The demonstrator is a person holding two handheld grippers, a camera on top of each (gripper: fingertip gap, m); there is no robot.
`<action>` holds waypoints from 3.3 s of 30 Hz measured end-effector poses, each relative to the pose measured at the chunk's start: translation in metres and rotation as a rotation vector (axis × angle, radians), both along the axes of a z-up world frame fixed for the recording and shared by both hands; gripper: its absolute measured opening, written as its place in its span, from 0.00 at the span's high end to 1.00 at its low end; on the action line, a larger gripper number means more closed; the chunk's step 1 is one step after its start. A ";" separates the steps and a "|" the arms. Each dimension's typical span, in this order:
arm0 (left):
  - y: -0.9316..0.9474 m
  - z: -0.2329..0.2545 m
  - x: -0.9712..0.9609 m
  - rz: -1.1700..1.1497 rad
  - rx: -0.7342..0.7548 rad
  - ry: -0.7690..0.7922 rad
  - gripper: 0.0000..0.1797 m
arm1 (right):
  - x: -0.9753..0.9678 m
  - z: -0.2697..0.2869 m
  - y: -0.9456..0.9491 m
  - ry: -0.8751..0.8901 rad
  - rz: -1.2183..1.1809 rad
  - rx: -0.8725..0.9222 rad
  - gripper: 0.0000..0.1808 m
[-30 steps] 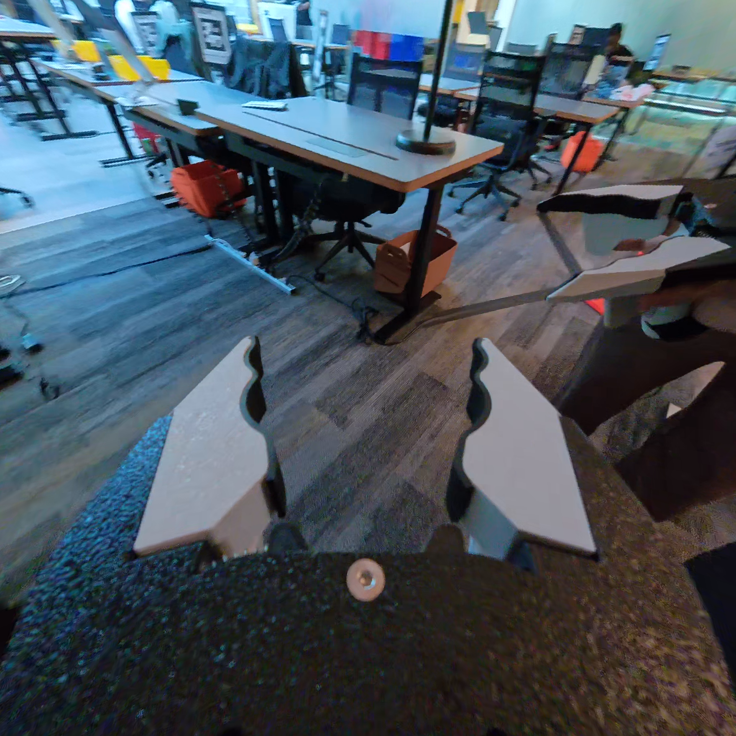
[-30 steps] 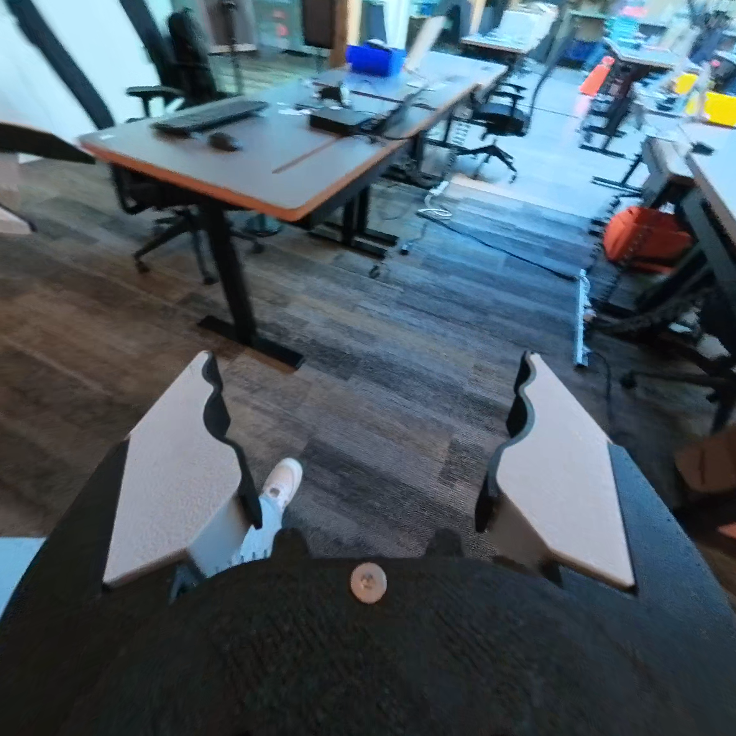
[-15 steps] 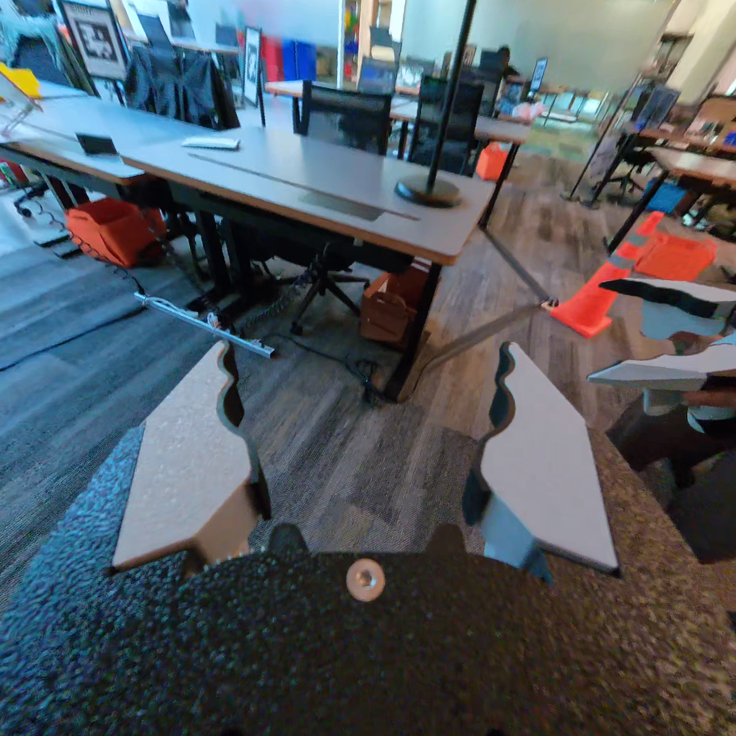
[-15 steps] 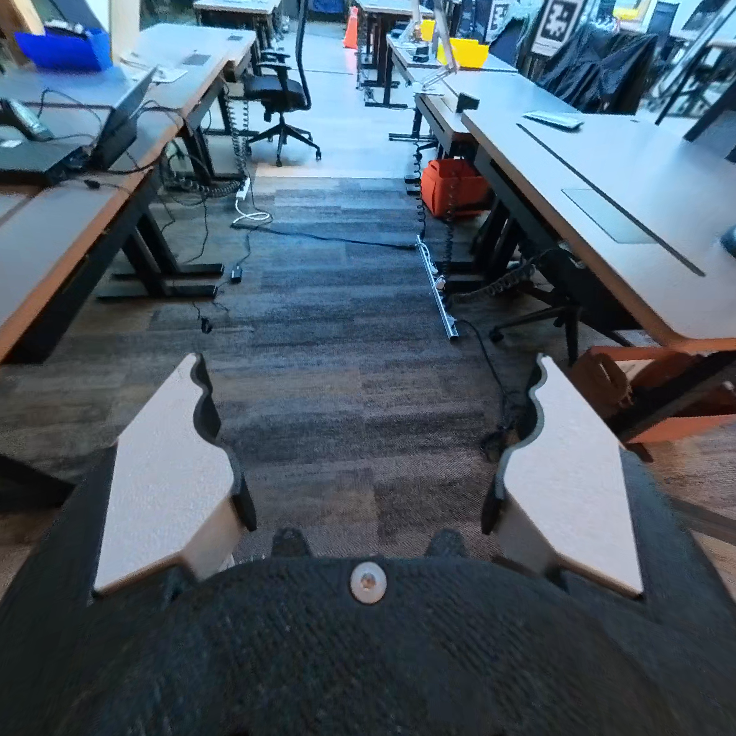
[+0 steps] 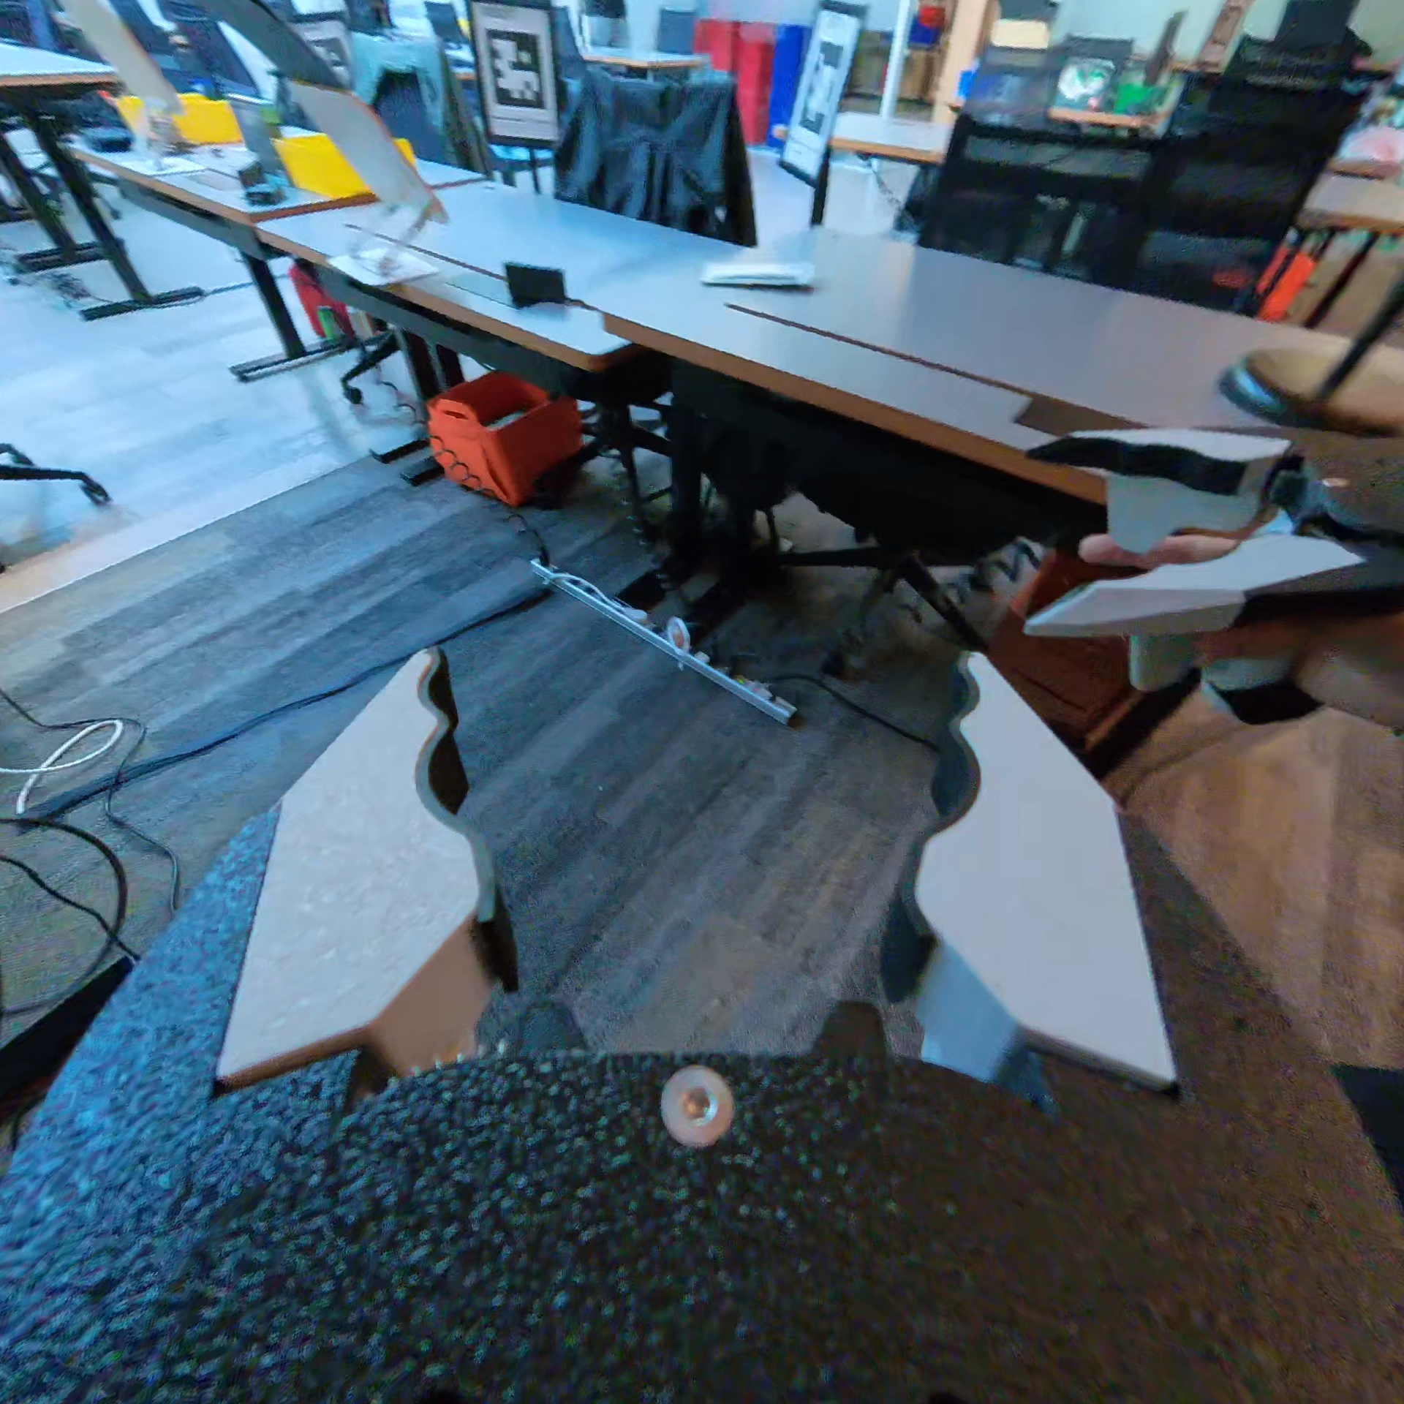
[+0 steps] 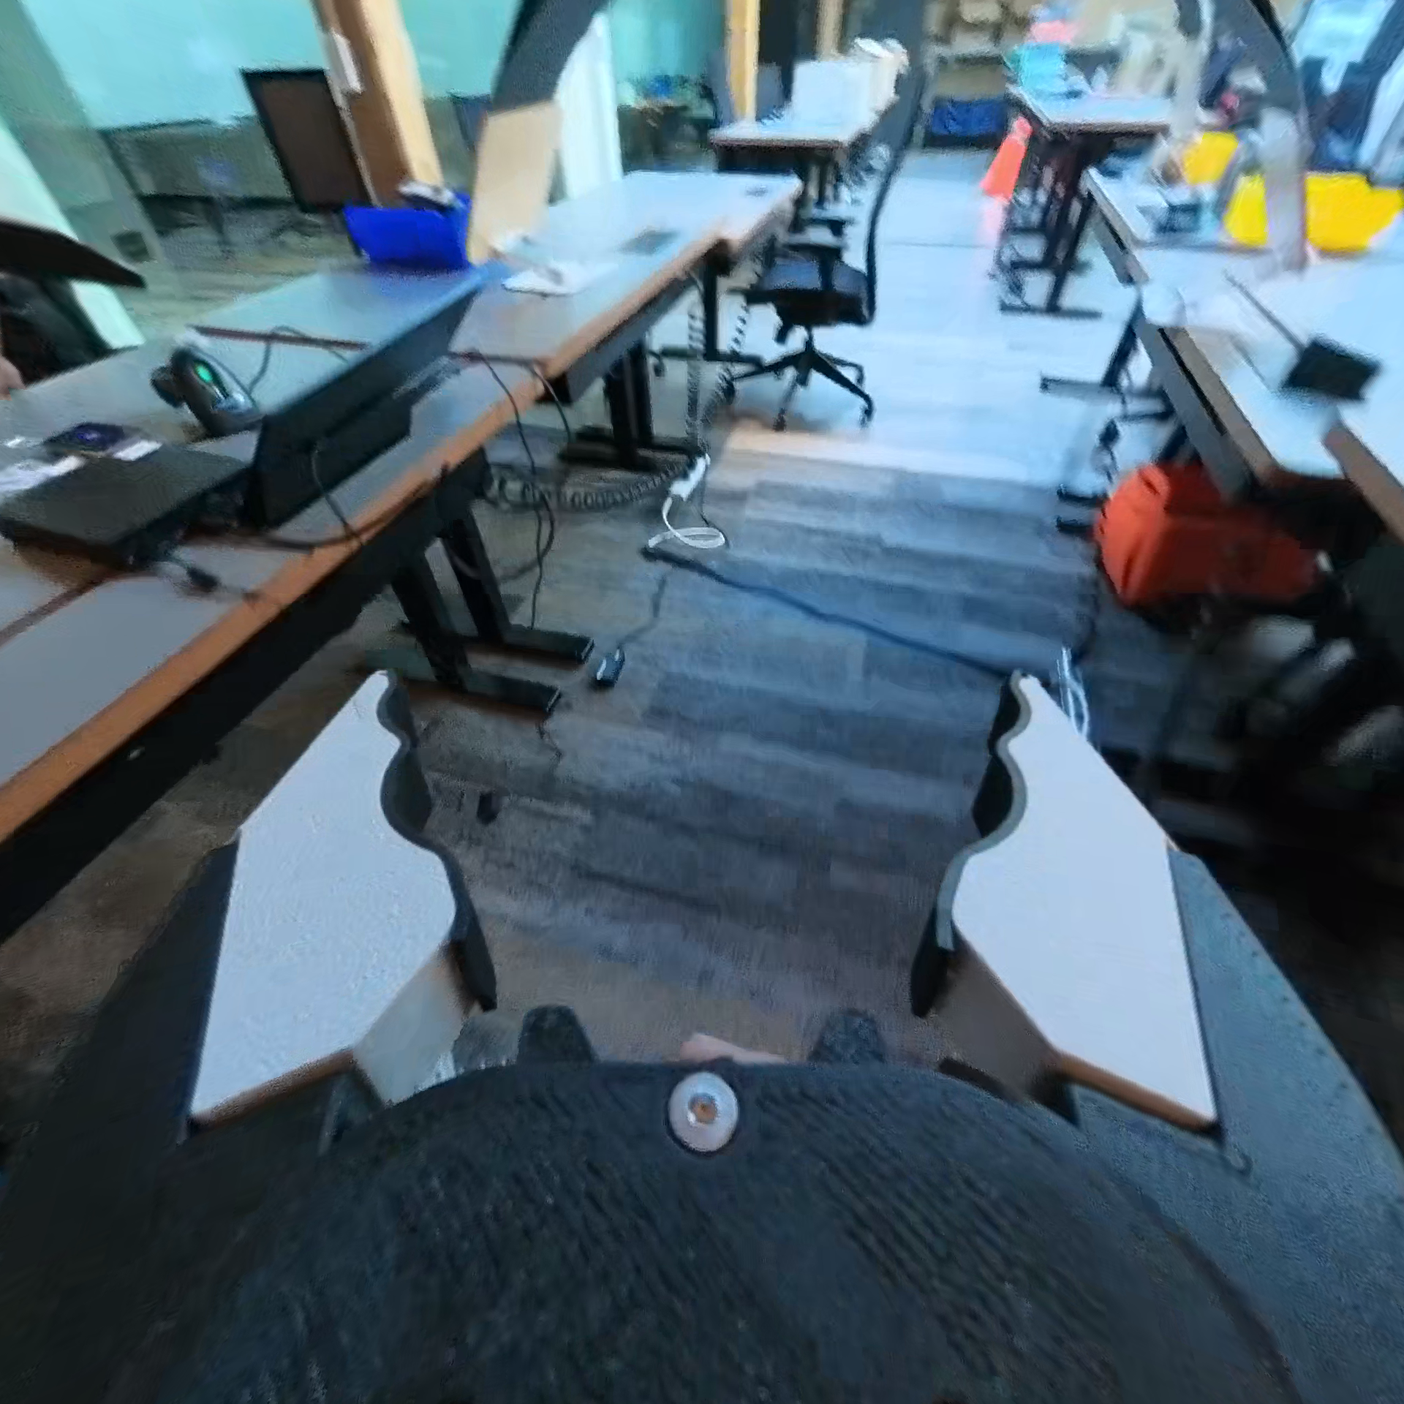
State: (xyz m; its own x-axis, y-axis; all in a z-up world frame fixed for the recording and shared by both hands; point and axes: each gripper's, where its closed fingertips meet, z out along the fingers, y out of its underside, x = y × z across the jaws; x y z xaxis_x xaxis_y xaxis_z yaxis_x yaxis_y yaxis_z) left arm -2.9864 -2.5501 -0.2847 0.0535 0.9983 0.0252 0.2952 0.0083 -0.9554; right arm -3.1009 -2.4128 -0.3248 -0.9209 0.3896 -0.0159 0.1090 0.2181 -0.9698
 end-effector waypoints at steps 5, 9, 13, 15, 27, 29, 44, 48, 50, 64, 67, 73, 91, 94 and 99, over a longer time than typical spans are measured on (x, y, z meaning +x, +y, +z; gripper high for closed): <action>-0.120 0.023 -0.100 0.070 0.019 0.100 0.31 | -0.093 0.055 -0.168 0.036 0.157 -0.035 0.25; -0.213 0.010 -0.193 0.086 0.014 0.140 0.32 | -0.142 0.045 -0.270 0.005 0.283 -0.057 0.27; -0.303 0.001 -0.302 -0.018 -0.028 0.184 0.34 | -0.247 0.026 -0.349 0.118 0.203 0.028 0.28; -0.350 0.008 -0.365 -0.073 -0.033 0.206 0.33 | -0.310 0.019 -0.381 0.114 0.116 0.068 0.28; -0.550 0.022 -0.680 -0.283 -0.030 0.093 0.34 | -0.600 -0.009 -0.482 0.007 -0.364 0.152 0.38; -0.582 0.006 -0.722 -0.292 -0.054 0.075 0.33 | -0.644 -0.028 -0.512 -0.013 -0.379 0.150 0.36; -0.931 0.001 -1.035 -0.001 -0.068 -0.048 0.30 | -1.019 0.008 -0.996 0.036 0.160 0.099 0.22; -1.032 -0.011 -1.128 0.047 -0.046 -0.027 0.28 | -1.098 0.013 -1.105 0.049 0.224 0.058 0.22; -1.087 -0.016 -1.182 0.045 -0.060 0.001 0.28 | -1.150 0.015 -1.158 0.064 0.223 0.037 0.23; -1.453 0.060 -1.594 -0.084 0.003 -0.020 0.39 | -1.558 0.041 -1.481 0.005 0.027 0.064 0.33; -1.516 0.062 -1.663 -0.103 -0.042 -0.011 0.40 | -1.628 0.018 -1.531 0.013 -0.001 0.103 0.40; -1.665 0.050 -1.793 -0.069 -0.122 -0.069 0.40 | -1.772 -0.015 -1.672 0.070 0.093 0.115 0.38; -2.178 0.073 -2.261 0.080 -0.196 -0.170 0.49 | -2.268 0.024 -2.185 0.164 0.111 0.109 0.56; -2.255 0.066 -2.354 0.021 -0.290 -0.199 0.54 | -2.388 0.022 -2.224 0.118 -0.117 0.066 0.69; -2.312 0.073 -2.535 -0.159 -0.211 -0.192 0.55 | -2.536 0.033 -2.244 -0.003 -0.347 0.048 0.65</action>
